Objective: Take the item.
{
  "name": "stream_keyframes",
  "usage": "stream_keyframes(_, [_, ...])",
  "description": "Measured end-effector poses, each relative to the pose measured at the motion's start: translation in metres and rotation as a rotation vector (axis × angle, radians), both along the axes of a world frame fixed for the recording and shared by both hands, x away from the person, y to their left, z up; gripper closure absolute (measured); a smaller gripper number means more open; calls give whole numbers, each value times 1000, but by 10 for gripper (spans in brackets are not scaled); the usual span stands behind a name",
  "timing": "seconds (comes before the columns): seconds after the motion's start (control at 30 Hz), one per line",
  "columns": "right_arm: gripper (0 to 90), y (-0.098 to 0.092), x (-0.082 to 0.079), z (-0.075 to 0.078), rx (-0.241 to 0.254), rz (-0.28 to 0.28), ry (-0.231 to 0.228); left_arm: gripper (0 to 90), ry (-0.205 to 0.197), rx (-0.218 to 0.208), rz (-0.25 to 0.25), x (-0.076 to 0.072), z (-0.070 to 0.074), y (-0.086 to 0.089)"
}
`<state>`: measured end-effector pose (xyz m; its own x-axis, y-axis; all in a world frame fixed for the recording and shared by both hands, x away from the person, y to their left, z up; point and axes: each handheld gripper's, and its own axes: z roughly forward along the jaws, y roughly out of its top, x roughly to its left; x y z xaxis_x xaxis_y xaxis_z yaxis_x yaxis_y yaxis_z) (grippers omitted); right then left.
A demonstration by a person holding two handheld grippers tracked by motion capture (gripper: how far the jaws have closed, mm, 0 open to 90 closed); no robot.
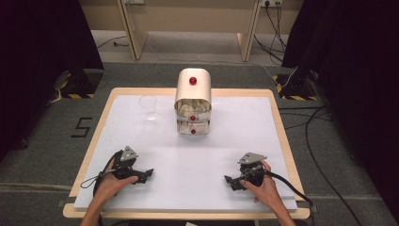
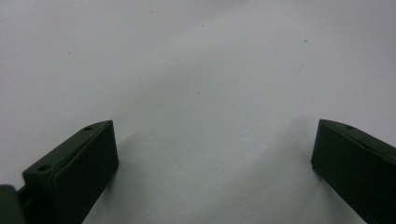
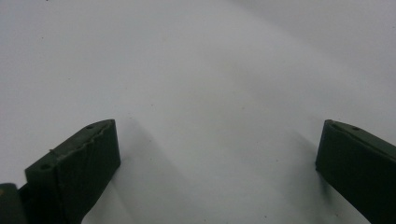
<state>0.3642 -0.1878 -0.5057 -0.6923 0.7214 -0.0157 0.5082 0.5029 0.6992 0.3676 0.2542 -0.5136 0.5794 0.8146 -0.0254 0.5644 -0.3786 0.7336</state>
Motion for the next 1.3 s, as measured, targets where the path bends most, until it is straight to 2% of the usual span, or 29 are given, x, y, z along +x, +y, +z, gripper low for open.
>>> stream_keyframes(0.17, [4,0,0,0,1,-2,1,25,-15,-6,-14,-2,1,0])
stream_keyframes(0.2, [4,0,0,0,1,-2,0,51,-24,-13,-22,-2,2,0])
stream_keyframes(0.27, [4,0,0,0,1,-2,1,188,-45,-26,-22,-2,3,0])
stream_keyframes(0.3, [4,0,0,0,2,-2,1,185,-49,-27,-15,-2,4,-1])
stream_keyframes(0.33, [4,0,0,0,1,-2,2,130,-51,-22,-11,-2,5,-2])
stream_keyframes(0.37, [4,0,0,0,2,-2,2,165,-59,-23,-11,-3,6,-3])
stream_keyframes(0.43, [4,0,0,0,1,-1,1,139,-68,-22,-9,-4,9,-5])
stream_keyframes(0.47, [4,0,0,0,1,-1,2,161,-68,-22,-9,-4,9,-5])
stream_keyframes(0.5, [4,0,0,0,1,-1,1,145,-90,-27,-10,-4,16,-8])
stream_keyframes(0.7, [4,0,0,0,2,-2,2,150,-161,-78,-31,-3,37,-15])
stream_keyframes(0.87, [4,0,0,0,1,0,1,156,-222,-120,-70,5,58,-30])
stream_keyframes(0.97, [4,0,0,0,2,-2,2,159,-245,-135,-117,12,71,-40])
stream_keyframes(1.3, [4,0,0,0,1,-2,2,186,-287,-162,-219,33,100,-67])
